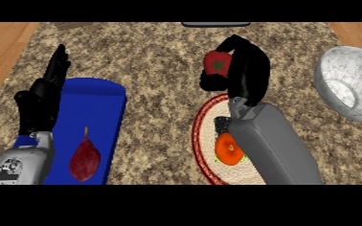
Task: Pick the tomato from the placemat and place it in the bowl
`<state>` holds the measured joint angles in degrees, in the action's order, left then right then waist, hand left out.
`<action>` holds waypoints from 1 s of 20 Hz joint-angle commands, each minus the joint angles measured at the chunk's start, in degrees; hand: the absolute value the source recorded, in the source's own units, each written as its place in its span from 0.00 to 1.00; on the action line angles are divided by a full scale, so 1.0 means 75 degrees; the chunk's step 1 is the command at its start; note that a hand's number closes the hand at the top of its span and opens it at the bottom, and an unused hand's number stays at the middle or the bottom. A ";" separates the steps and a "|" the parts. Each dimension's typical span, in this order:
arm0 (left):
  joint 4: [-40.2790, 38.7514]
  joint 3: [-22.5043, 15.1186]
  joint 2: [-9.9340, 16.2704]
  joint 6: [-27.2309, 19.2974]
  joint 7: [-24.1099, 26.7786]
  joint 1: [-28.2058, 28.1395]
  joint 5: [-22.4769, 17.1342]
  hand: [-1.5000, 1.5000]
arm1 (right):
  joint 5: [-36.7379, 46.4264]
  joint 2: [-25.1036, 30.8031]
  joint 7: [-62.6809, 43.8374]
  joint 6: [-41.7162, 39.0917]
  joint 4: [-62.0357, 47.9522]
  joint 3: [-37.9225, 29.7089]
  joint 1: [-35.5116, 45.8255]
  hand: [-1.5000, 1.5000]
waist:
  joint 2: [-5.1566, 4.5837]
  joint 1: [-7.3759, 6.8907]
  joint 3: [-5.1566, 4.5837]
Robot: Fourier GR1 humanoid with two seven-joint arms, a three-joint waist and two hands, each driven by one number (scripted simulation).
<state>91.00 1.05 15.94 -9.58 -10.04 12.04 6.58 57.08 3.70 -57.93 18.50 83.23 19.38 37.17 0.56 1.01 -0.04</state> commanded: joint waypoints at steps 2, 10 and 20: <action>0.0100 -0.0198 -0.0256 -0.0055 -0.0148 0.0044 0.0129 0.50 | 0.0707 0.0340 -0.0718 0.0099 0.1088 -0.0509 -0.0590 1.00 | -0.0040 -0.0039 0.0006; -0.0158 -0.0061 -0.0315 0.0029 0.0251 -0.0046 0.0198 0.50 | -0.0618 0.1574 0.1462 0.1009 0.0629 -0.2499 -0.1324 1.00 | -0.0086 -0.0117 0.0008; 0.0104 -0.0095 -0.0356 0.0082 0.0234 0.0021 0.0317 0.50 | -0.1962 0.3287 0.4208 0.1651 -0.1906 -0.4435 -0.1472 1.00 | -0.0117 -0.0214 0.0014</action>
<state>91.69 1.26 14.43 -8.34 -10.16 12.88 7.89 43.75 24.26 -32.80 28.77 77.52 -9.63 25.59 -0.17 -0.17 0.05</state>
